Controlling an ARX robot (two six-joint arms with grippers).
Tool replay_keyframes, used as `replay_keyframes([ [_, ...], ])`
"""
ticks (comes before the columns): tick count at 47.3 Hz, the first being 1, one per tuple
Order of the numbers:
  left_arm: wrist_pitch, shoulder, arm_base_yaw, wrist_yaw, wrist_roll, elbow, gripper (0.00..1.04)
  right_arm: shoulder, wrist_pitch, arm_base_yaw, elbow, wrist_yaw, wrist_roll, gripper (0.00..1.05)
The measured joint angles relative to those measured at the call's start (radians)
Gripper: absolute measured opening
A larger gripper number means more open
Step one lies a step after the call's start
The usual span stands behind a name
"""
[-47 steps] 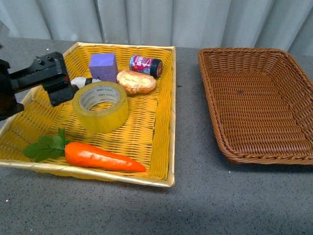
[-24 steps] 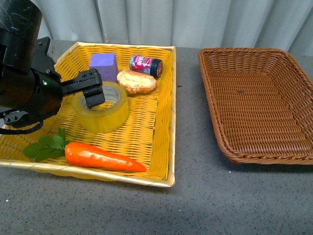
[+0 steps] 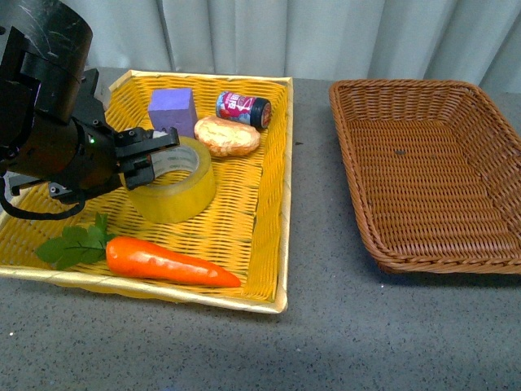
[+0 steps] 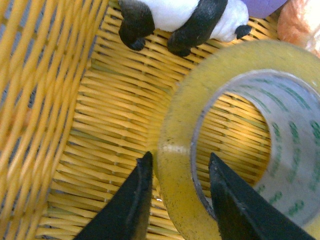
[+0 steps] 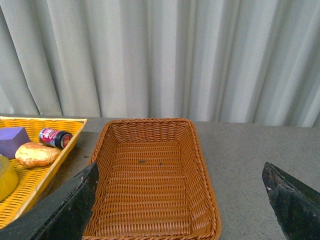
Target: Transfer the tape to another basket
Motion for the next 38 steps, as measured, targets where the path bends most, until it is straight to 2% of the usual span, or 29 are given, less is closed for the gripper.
replay_keyframes([
  [6, -0.002, -0.001, 0.000, -0.001, 0.006, 0.006, 0.18, 0.000, 0.000, 0.000, 0.000, 0.000, 0.000, 0.96],
  [14, -0.023, -0.043, -0.008, 0.026, 0.065, 0.008, 0.16, 0.000, 0.000, 0.000, 0.000, 0.000, 0.000, 0.96],
  [20, 0.096, -0.150, -0.044, 0.123, 0.320, 0.008, 0.16, 0.000, 0.000, 0.000, 0.000, 0.000, 0.000, 0.96],
  [21, 0.113, -0.172, -0.051, 0.173, 0.386, 0.014, 0.16, 0.000, 0.000, 0.000, 0.000, 0.000, 0.000, 0.96],
  [24, 0.125, -0.201, -0.069, 0.241, 0.503, 0.037, 0.16, 0.000, 0.000, 0.000, 0.000, 0.000, 0.000, 0.96],
  [32, 0.076, -0.208, -0.120, 0.339, 0.760, 0.095, 0.16, 0.000, 0.000, 0.000, 0.000, 0.000, 0.000, 0.96],
  [38, 0.050, -0.176, -0.158, 0.352, 0.898, 0.137, 0.16, 0.000, 0.000, 0.000, 0.000, 0.000, 0.000, 0.96],
])
